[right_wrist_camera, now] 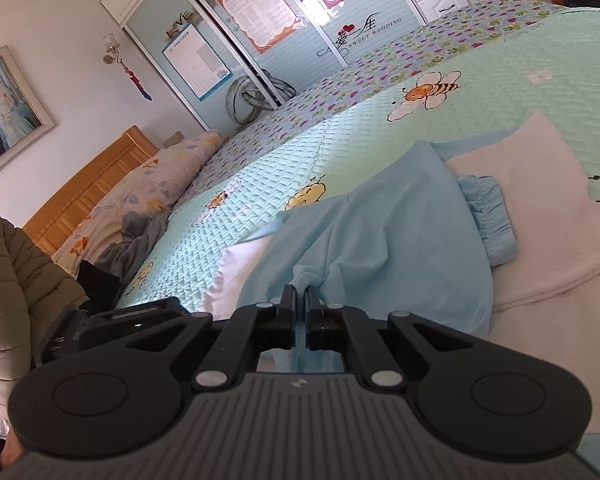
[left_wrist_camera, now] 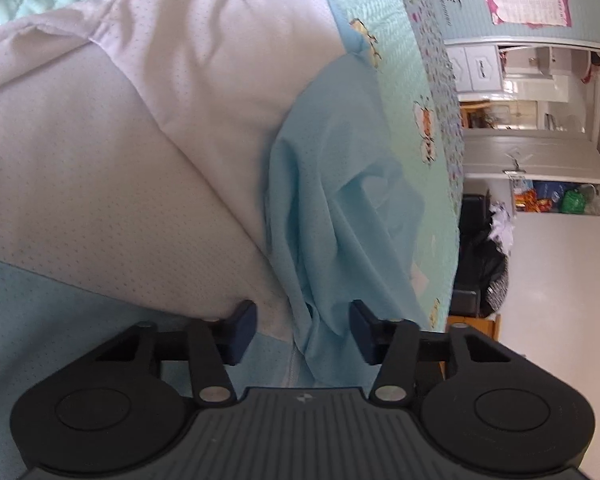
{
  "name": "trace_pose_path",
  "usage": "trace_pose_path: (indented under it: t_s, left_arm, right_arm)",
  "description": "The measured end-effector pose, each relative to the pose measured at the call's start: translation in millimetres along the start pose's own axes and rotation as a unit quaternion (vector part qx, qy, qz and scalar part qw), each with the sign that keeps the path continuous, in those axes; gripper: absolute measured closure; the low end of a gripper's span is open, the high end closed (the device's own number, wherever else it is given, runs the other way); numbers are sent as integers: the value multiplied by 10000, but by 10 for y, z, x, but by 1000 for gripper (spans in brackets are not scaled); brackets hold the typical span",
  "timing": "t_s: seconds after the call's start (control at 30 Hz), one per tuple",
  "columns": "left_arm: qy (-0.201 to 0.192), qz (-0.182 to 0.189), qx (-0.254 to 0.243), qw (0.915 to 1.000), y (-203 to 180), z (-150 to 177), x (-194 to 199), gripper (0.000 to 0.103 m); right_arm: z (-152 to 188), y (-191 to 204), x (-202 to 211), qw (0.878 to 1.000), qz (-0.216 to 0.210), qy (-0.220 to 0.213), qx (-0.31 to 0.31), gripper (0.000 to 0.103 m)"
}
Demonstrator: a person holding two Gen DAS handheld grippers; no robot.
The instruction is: Fold clothes
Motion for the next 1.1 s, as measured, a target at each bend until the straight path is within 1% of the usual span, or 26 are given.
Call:
trace_pose_path:
  t_s: [0.03,0.07,0.1,0.13,0.17,0.2,0.3,0.4,0.53,0.67,0.8,0.93,1.03,1.1]
  left_arm:
    - [-51,-62,-13,10000,4,-8,0,62]
    - [-98,-126,-23,9999,10,-17,1,67]
    - [-132,-200,-16,9997,26,-25,0,74]
    - [-163,-272,-10,9995,41,-33,-2,79]
    - [-182,-332,-7,9993,54,-40,-18,88]
    - [-204,-386,20,9990,66,-66,-38,94]
    - [-236,-410,161,9988,148,-118,-87,101]
    - [-276,-364,169,9988,141,-144,-137,102]
    - [-414,-336,120,9985,135,-130,-93,103]
    - [-560,-160,88,9983,66,-131,-31,103]
    - [-635,7,67,9980,18,-64,133,103]
    - [-736,105,60,9972,49,40,383,103]
    - [-766,73,132,9969,168,138,530,103]
    - [-791,-17,176,9967,277,166,579,103]
  right_arm:
    - [2,-2,-3,10000,-10,0,-17,97]
    - [2,-7,-3,10000,-21,-3,-35,97]
    - [0,-13,-3,10000,-31,-9,-50,97]
    - [-2,-18,-2,10000,-42,-15,-64,97]
    - [-4,-22,-3,10000,-53,-20,-73,97]
    - [-8,-25,-2,9999,-65,-23,-81,97]
    - [-8,-21,-6,9999,-95,-27,-98,96]
    - [-2,-17,-9,9999,-114,-31,-108,95]
    - [5,-36,-7,9998,-117,-35,-135,95]
    - [16,-42,5,9998,-114,-44,-140,95]
    - [11,-52,30,9998,-117,-71,-165,95]
    - [-6,-45,56,9998,-129,-101,-149,95]
    - [3,-44,57,9998,-138,-89,-150,95]
    - [30,-41,45,9998,-145,-40,-158,95]
Point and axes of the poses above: each gripper's, at about its wrist camera, not at the fingertips, and x roughly against the way its jaws point, y to its left, z to its underside, the point moved 10 cm from there along -x, roughly the way its jaws point, and after that the axes turned 5 degrees about -z, right-handed, at the moved point
